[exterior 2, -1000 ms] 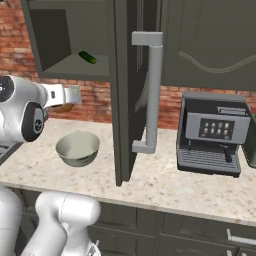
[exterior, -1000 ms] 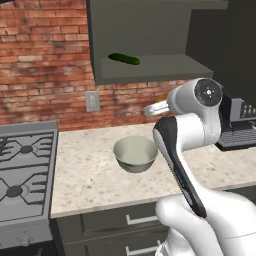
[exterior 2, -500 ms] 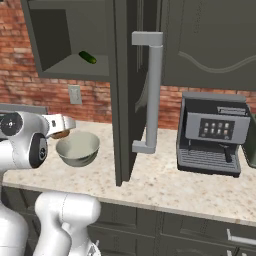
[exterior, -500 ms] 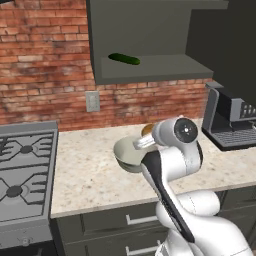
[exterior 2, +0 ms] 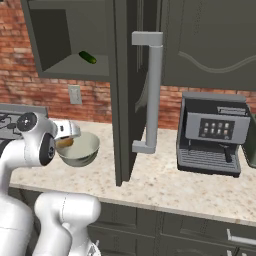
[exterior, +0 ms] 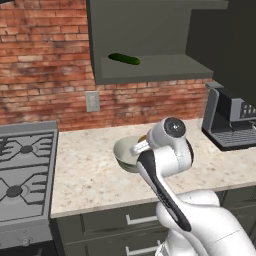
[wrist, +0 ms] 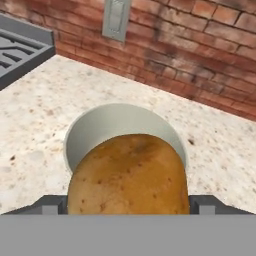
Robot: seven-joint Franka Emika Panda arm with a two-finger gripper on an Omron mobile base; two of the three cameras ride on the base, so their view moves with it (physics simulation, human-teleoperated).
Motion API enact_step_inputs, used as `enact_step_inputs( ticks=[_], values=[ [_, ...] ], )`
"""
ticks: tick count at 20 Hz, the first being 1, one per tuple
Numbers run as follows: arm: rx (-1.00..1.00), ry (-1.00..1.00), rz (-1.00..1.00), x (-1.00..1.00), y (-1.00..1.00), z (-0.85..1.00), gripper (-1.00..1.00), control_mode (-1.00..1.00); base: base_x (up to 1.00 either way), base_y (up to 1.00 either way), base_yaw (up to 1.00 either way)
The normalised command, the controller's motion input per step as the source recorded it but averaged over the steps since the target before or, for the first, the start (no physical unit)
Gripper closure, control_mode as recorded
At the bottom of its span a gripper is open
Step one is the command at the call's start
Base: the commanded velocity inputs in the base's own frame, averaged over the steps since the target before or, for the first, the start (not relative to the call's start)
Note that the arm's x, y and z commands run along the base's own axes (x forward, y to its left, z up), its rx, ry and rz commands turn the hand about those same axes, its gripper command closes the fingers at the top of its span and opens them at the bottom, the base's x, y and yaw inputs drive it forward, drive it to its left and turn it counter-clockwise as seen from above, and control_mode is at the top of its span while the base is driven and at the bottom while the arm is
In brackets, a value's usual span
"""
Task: Pick the potato from the cabinet and place it in the bowl. Then pick the bowl and place it in the sink. Then turn on the sink facuet.
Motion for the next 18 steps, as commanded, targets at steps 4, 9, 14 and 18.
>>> enact_step_inputs(
  ticks=[4,9,14,18],
  values=[
    [0.0,0.18,-0.02,0.16,0.07,-0.24,1.0,-1.0,0.0,0.0,0.0],
    [0.0,0.12,-0.03,0.28,0.0,-0.2,1.0,-1.0,0.0,0.0,0.0],
    [0.0,0.07,0.0,0.26,0.0,-0.36,1.0,-1.0,0.0,0.0,0.0],
    [0.0,0.01,0.0,0.26,0.0,-0.31,1.0,-1.0,0.0,0.0,0.0]
  ],
)
